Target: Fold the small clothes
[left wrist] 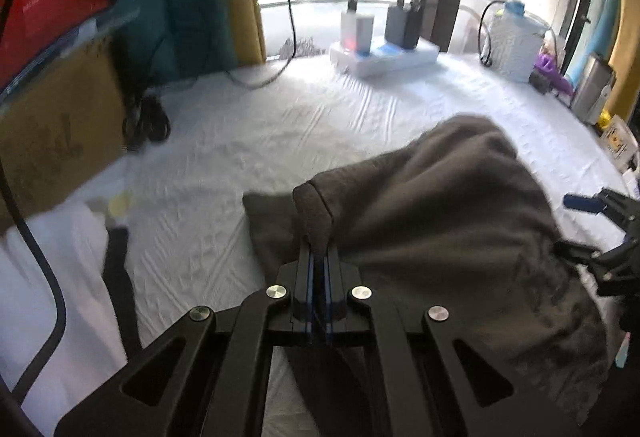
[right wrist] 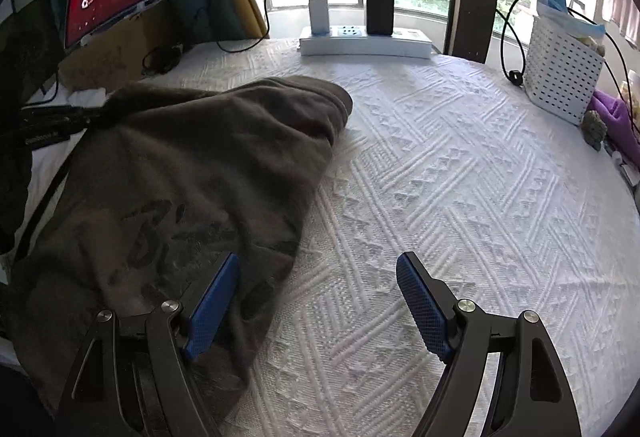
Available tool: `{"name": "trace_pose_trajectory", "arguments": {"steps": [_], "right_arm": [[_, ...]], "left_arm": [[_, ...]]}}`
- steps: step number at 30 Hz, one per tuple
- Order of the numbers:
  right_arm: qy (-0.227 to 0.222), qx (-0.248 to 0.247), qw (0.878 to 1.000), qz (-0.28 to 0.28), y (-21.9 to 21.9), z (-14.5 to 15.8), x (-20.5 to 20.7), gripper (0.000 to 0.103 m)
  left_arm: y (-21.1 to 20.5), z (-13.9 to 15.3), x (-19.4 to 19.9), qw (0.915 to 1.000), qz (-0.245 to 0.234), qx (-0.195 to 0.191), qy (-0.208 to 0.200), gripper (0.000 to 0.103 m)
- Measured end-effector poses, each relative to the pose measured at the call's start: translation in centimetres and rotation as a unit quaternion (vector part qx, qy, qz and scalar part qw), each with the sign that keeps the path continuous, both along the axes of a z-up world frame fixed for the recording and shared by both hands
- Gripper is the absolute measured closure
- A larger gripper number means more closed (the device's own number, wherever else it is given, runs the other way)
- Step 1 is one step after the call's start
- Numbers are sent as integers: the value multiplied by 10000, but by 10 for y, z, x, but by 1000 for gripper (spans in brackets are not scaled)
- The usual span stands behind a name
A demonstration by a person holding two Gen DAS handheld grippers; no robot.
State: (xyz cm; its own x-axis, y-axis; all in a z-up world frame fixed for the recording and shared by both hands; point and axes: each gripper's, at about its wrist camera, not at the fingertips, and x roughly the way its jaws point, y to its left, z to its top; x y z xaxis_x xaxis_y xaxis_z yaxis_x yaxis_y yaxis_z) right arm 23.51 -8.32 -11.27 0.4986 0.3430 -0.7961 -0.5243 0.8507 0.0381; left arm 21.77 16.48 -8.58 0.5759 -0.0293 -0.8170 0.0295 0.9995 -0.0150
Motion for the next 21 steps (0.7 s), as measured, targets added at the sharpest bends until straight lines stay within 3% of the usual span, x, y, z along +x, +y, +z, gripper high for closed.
{"name": "trace_pose_trajectory", "arguments": {"steps": [4, 12, 13, 14, 16, 21], "right_arm": [[-4, -46, 10000, -17, 0, 0, 1, 21], [-247, -9, 9997, 47, 3, 12, 15, 21], [-305, 65, 9995, 80, 3, 15, 18, 21], [-381, 189, 9990, 122, 4, 19, 25, 21], [-369, 304, 9987, 178, 7, 23, 38, 22], [-82, 653, 9976, 194, 16, 23, 76, 48]], "left_arm": [[3, -6, 0, 9999, 54, -133, 49, 100], [-1, 20, -3, 9992, -317, -223, -121, 98], [-1, 20, -1, 9991, -326, -218, -150, 92], [0, 20, 1, 9993, -287, -167, -190, 76], [0, 18, 7, 9995, -196, -61, -234, 58], [2, 8, 23, 9987, -260, -339, -265, 58]]}}
